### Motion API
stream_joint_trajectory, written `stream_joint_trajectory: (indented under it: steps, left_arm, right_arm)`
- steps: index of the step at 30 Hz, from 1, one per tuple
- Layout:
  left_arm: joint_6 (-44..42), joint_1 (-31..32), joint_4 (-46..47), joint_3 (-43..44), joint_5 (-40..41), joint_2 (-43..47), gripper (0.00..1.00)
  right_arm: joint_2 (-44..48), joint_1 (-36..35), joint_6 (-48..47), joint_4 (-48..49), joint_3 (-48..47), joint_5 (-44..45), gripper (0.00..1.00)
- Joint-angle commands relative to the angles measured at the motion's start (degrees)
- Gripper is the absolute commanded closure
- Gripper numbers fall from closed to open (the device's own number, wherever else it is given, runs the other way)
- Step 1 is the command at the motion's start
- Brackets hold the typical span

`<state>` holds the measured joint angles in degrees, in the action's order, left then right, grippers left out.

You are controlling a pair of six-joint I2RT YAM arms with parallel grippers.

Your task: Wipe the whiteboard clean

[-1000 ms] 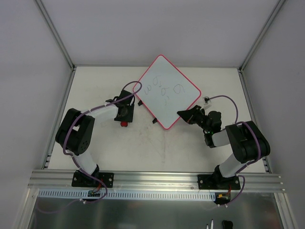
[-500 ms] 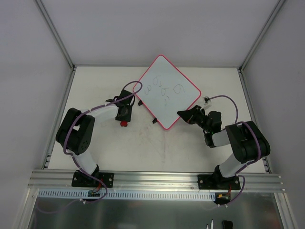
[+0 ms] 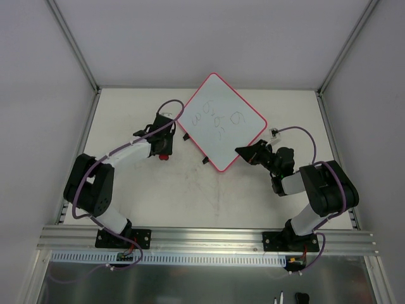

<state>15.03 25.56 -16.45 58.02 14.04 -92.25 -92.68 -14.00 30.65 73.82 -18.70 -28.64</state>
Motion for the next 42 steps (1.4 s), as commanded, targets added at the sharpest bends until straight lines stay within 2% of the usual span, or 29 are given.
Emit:
stream_joint_trajectory:
  steps: [1,14,22,29,36,42]
  left_arm:
    - [1.15,0.54,2.99,-0.19,-1.03,4.09,0.74]
    - [-3.42,-0.69,13.89,8.51,-11.32,1.46,0.73]
    - [-2.63,-5.78,15.39,17.03,-20.36,-7.15,0.71]
    - [-2.37,-7.11,18.46,21.69,-25.10,-13.39,0.71]
    - [-1.23,-7.10,20.23,26.96,-27.93,-19.01,0.70]
    - [-0.53,-7.10,21.02,28.38,-26.79,-21.39,0.70]
  right_arm:
    - [-0.22,0.20,-1.47,13.89,-1.78,-2.03,1.00]
    - [0.05,0.11,-1.39,13.89,-1.69,-2.38,1.00]
    - [0.05,0.11,-1.30,13.89,-1.96,-2.65,1.00]
    - [0.31,0.02,-1.30,13.89,-2.22,-2.82,1.00]
    - [0.75,-0.06,-0.95,13.89,-2.22,-3.17,1.00]
    - [0.93,-0.33,-1.04,13.89,-2.31,-3.61,1.00]
